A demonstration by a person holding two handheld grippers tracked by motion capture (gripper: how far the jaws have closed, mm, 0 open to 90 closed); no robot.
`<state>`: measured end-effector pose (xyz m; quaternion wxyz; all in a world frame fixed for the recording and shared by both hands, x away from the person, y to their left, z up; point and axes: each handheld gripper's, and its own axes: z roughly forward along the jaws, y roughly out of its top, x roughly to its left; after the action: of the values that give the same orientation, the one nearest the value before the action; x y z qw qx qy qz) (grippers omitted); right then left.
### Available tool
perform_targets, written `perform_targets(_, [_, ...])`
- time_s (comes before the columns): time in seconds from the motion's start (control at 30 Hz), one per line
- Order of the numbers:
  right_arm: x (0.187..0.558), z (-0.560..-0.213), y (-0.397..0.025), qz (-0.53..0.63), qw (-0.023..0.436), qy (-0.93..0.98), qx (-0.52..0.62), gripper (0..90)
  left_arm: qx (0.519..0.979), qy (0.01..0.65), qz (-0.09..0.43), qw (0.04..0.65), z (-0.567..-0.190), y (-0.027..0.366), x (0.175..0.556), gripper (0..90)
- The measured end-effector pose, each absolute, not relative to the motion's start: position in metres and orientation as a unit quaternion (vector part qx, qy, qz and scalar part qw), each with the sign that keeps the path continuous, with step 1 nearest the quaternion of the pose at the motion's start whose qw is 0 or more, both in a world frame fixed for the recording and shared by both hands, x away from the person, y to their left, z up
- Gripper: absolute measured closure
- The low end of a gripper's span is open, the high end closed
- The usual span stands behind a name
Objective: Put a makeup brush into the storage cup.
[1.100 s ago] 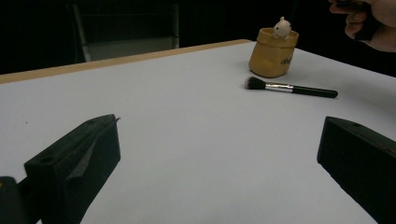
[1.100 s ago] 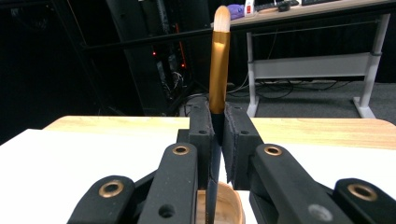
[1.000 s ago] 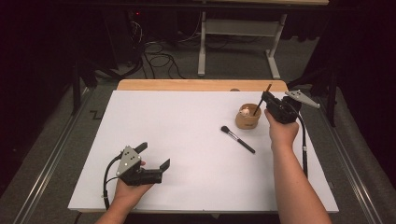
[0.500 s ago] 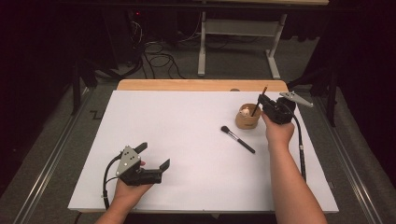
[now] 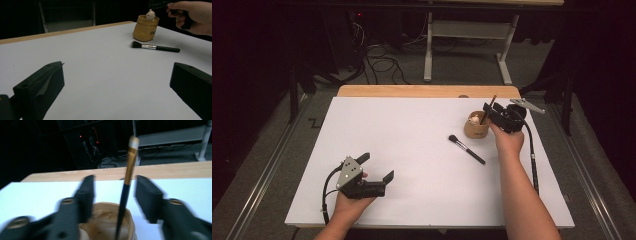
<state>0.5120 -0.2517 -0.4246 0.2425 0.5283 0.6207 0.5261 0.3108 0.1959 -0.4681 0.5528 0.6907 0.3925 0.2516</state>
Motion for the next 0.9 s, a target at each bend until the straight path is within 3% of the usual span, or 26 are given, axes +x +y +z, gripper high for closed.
perform_targets(0.07, [0.510,-0.425,-0.253,0.522,0.251,0.614,0.536,27.0,0.692,0.392,0.251,0.552,-0.468,0.196,0.311,0.2])
perform_targets(0.23, [0.505,-0.422,-0.257,0.529,0.247,0.616,0.529,16.3,0.691,0.391,0.253,0.553,-0.468,0.195,0.311,0.2])
perform_targets(0.4, [0.498,-0.419,-0.258,0.528,0.250,0.626,0.517,11.9,0.693,0.390,0.254,0.551,-0.468,0.195,0.310,0.2])
perform_targets(0.6, [0.492,-0.416,-0.256,0.514,0.258,0.638,0.512,0.5,0.692,0.391,0.254,0.550,-0.468,0.195,0.311,0.2])
perform_targets(0.9, [0.475,-0.414,-0.249,0.518,0.266,0.653,0.484,0.4,0.696,0.395,0.255,0.542,-0.469,0.197,0.315,0.2])
